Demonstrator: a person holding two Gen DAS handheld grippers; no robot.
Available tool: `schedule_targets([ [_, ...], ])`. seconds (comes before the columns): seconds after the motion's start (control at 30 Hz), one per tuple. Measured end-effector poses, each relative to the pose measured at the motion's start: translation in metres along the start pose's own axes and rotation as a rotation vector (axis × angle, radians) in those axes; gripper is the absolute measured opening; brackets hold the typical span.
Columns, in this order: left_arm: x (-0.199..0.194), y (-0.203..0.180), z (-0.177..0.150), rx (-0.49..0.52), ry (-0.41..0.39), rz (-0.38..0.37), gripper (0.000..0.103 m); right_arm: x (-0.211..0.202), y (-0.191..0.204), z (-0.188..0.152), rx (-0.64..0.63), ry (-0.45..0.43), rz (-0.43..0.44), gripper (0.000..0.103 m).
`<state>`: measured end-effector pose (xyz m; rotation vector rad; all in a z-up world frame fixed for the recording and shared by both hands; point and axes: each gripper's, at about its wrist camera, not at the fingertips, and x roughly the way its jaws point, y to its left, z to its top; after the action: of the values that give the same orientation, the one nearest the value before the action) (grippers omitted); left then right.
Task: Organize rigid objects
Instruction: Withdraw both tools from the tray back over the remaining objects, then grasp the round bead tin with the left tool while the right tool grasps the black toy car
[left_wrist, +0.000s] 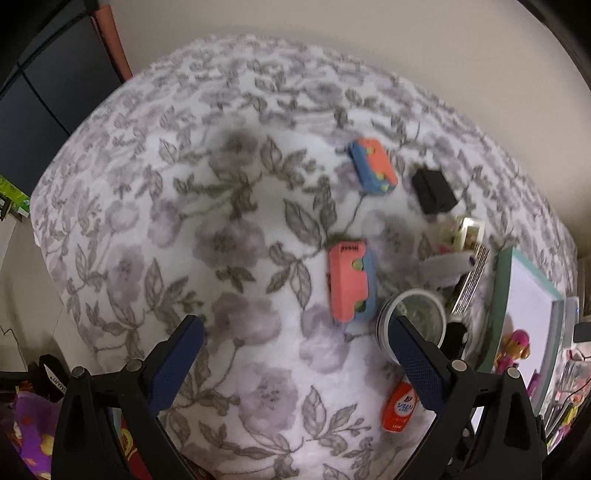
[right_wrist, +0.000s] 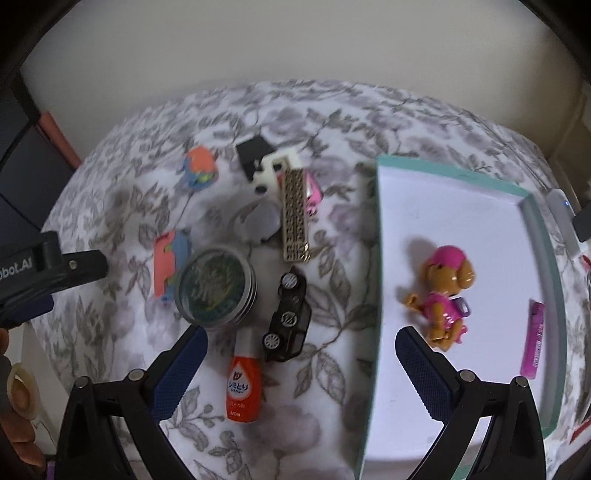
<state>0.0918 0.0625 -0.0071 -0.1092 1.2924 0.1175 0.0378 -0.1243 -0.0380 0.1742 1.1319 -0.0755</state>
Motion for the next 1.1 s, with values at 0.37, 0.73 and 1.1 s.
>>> schedule_targets([
  [0.37, 0.017, -0.019, -0.003, 0.042, 0.070, -0.095, 0.100, 0.018, 0.000, -0.001, -0.001, 0.033, 0.007, 0.081],
  [0.73, 0.034, -0.050, -0.004, 0.097, 0.098, -0.178, 0.100, 0.032, 0.001, -0.001, -0.014, 0.057, 0.008, 0.056],
  [1.1, 0.048, -0.071, 0.002, 0.109, 0.085, -0.158, 0.099, 0.045, -0.007, 0.003, 0.035, 0.078, 0.059, 0.046],
])
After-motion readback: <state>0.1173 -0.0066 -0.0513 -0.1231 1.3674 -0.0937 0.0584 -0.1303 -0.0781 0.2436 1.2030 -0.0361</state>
